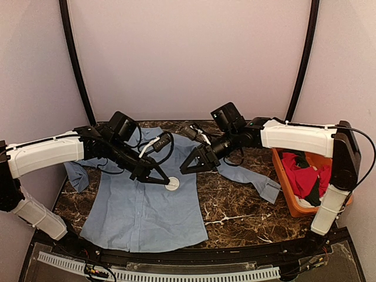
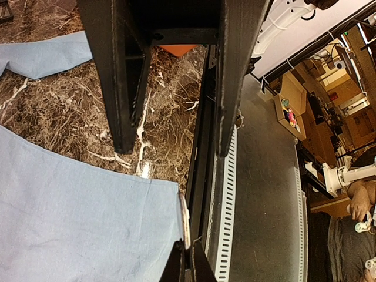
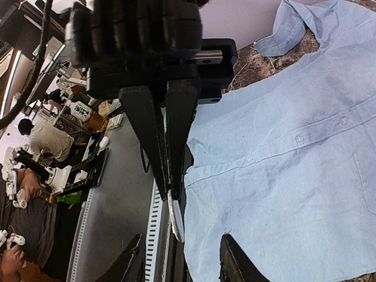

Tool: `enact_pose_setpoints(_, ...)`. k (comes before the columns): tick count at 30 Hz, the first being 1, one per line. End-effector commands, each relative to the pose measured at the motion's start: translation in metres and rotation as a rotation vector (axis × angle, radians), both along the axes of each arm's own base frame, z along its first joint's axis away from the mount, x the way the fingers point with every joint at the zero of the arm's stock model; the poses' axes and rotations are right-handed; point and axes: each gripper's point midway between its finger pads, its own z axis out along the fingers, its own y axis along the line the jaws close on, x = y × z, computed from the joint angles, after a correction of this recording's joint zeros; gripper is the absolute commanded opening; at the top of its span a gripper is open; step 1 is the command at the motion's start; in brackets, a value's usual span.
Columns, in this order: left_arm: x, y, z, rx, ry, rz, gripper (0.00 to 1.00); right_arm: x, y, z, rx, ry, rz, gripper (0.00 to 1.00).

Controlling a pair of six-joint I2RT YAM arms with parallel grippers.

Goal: Pin the brooch onto the clothing
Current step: Pass from the left arm to the right

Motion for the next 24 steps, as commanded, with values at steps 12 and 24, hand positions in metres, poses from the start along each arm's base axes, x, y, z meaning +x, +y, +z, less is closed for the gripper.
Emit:
enact_pose_setpoints(12,-0.005,-0.002,0.007,-0.034,0.003,-0.02,0.01,-0.014,0.031,-0.01,0.021,-0.019,0.092,0.31)
enact_pose_setpoints(24,-0.006,-0.002,0.003,-0.033,0.009,-0.02,0.01,-0.024,0.026,-0.012,0.035,-0.029,0.133,0.25)
